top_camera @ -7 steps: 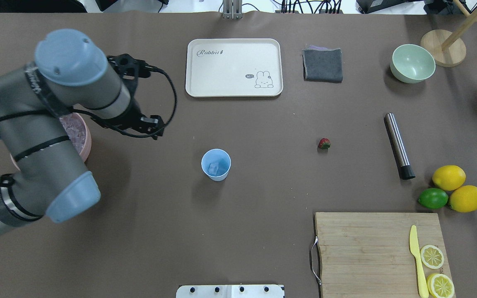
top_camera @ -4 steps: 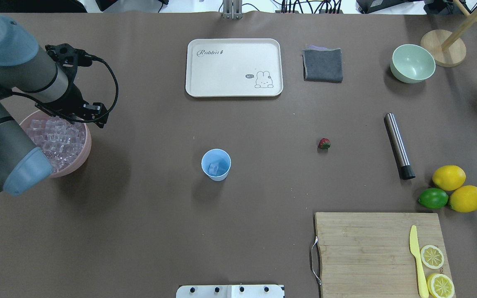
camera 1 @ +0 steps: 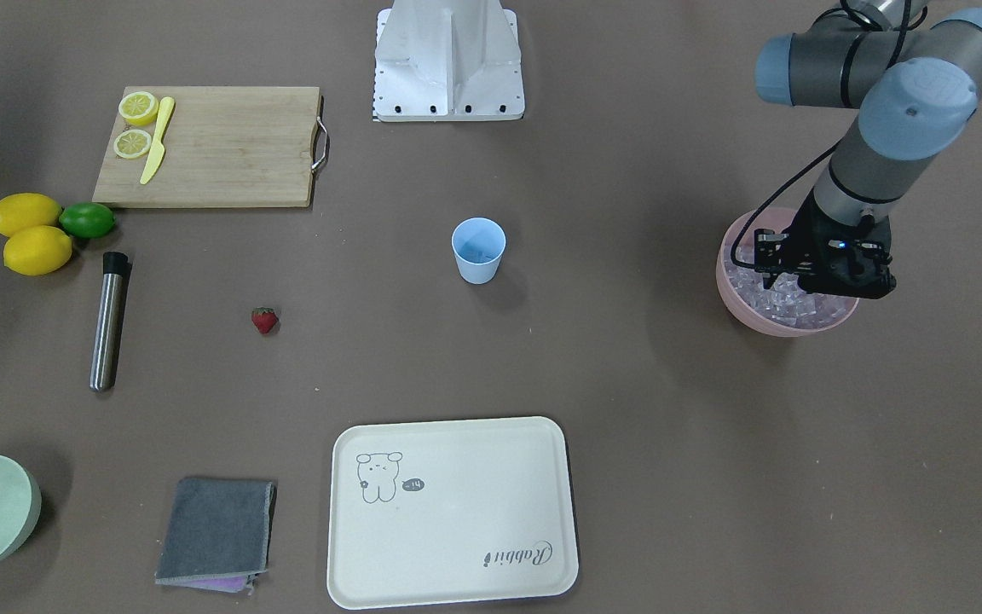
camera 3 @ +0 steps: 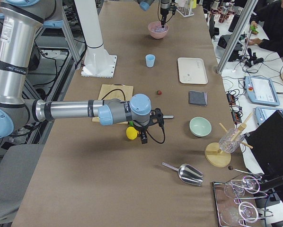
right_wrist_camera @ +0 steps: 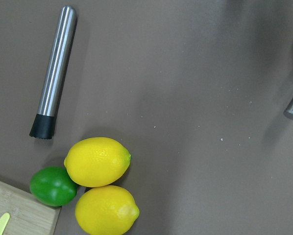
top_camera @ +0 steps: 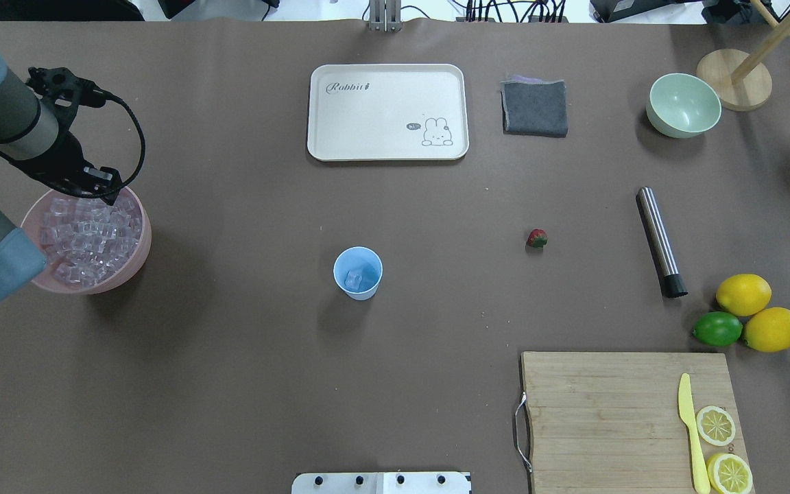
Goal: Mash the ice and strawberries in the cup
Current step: 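Lower the left gripper into the ice bowl and grasp cubes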
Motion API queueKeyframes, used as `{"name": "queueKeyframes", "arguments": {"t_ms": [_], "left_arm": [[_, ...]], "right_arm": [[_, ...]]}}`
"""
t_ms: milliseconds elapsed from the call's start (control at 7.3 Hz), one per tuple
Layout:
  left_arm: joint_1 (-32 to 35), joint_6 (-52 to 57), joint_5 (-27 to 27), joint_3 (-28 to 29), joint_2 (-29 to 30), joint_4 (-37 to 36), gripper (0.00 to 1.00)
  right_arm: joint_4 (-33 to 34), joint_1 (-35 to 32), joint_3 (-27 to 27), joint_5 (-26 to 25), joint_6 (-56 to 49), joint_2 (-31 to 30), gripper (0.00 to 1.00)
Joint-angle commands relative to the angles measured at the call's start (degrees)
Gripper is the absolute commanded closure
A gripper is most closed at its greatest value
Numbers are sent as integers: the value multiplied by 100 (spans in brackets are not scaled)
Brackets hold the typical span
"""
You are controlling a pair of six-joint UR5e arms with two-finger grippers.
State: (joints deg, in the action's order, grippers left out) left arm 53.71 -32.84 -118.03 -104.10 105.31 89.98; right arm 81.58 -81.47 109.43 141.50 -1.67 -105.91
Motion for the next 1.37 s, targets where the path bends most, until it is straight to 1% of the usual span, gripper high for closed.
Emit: {"name": "queueKeyframes", "arguments": {"t_ms": [0, 685, 958, 1232], "left_arm": [[16, -395, -201, 266, -159, 564, 40], [-62, -1020, -229, 294, -230, 635, 35], [-142, -1075, -229, 337, -230, 644, 35], [-150, -1049, -220, 460, -230, 810, 35]], "right_arm": [[-2, 0, -1, 1, 0, 0, 0], [7, 0, -1, 1, 0, 0, 0], [7, 0, -10, 9, 0, -8, 0], [7, 0, -1, 9, 0, -35, 0]]}}
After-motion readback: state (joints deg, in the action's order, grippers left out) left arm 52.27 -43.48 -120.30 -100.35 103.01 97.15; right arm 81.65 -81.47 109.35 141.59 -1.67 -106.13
